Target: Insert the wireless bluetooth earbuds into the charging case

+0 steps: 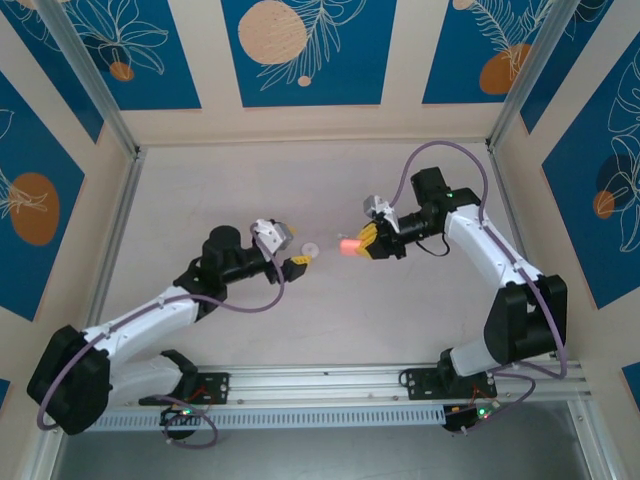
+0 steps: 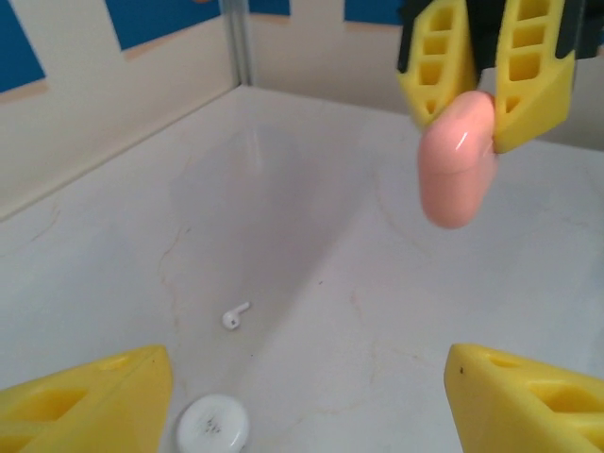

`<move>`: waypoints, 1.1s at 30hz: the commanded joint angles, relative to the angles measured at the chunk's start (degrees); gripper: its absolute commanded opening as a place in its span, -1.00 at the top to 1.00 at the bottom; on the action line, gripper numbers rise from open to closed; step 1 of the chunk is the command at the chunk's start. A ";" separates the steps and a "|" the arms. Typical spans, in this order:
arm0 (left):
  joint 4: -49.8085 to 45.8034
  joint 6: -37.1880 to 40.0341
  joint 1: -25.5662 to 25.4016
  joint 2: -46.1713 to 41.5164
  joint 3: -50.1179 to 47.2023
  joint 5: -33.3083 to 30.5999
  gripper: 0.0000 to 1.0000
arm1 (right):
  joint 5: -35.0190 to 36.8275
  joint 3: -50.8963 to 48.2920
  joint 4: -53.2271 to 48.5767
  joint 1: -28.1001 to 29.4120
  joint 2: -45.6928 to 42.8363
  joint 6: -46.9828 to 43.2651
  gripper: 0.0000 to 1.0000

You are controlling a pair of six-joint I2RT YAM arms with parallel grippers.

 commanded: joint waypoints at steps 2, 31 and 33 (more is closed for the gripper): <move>-3.86 1.24 -0.19 3.75 5.20 -7.25 -0.50 | 3.48 1.05 -5.45 -4.93 4.20 0.00 0.65; -11.40 1.06 -2.09 24.73 24.65 -13.01 -0.47 | 17.64 20.27 -18.60 -16.66 34.11 0.19 0.63; -11.67 0.99 -2.35 25.42 25.46 -12.91 -0.47 | 18.14 20.21 -18.60 -16.76 34.66 0.37 0.64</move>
